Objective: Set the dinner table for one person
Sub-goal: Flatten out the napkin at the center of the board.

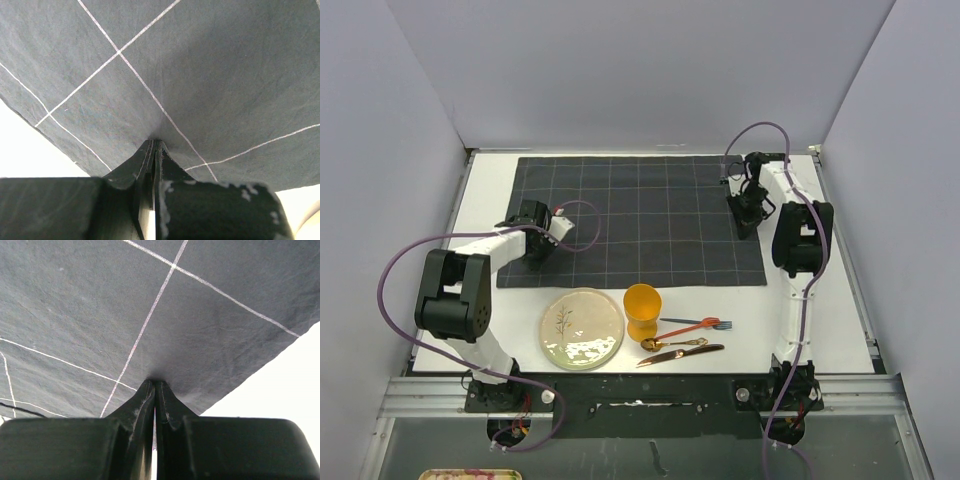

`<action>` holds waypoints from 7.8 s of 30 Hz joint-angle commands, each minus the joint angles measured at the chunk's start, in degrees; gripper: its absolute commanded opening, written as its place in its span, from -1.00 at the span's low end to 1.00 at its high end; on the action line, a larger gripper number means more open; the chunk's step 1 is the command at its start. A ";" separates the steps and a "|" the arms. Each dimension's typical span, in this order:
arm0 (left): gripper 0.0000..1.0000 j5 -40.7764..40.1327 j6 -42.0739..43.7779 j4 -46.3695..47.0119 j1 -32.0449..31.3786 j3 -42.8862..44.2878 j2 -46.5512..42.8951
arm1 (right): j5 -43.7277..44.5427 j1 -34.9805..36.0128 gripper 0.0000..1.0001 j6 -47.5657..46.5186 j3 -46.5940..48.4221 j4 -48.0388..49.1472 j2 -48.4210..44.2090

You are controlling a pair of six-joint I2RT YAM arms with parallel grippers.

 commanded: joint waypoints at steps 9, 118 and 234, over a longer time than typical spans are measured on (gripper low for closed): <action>-1.00 0.19 0.60 -1.03 0.01 4.80 2.24 | 0.31 -3.01 -1.00 -0.84 -4.16 1.05 -4.43; -0.28 26.52 -10.59 16.24 11.01 -5.71 -20.87 | -0.33 13.79 -0.81 -2.67 -29.35 17.80 -32.55; -0.73 16.94 -5.67 9.99 5.72 12.29 9.14 | -1.41 7.66 -1.00 -1.50 -3.50 14.57 -5.76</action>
